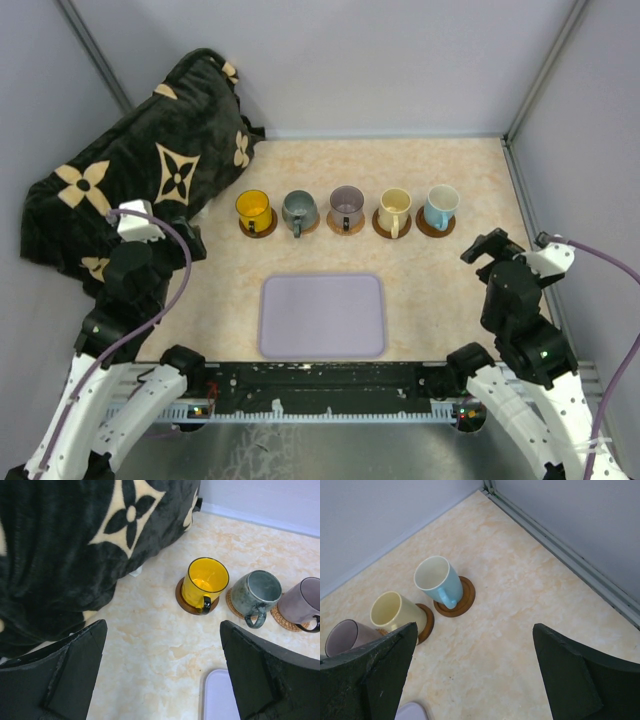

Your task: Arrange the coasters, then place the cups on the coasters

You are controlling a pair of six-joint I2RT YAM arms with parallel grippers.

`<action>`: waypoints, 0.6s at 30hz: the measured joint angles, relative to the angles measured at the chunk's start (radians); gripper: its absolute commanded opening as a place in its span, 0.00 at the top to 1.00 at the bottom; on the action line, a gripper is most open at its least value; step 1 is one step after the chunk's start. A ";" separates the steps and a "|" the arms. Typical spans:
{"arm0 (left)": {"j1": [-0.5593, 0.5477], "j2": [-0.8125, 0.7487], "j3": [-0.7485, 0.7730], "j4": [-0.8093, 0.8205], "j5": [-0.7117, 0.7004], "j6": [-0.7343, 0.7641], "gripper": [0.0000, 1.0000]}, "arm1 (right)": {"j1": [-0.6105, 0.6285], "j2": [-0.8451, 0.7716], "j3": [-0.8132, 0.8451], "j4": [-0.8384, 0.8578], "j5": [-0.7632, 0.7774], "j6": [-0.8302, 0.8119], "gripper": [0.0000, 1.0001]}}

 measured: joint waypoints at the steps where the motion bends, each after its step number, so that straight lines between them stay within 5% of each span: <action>1: 0.000 -0.003 0.019 -0.017 -0.006 0.005 0.00 | 0.000 0.000 0.000 -0.011 0.000 0.007 0.01; 18: 0.000 -0.127 0.051 -0.127 -0.023 -0.023 0.00 | 0.000 -0.002 -0.001 -0.035 -0.002 0.042 0.01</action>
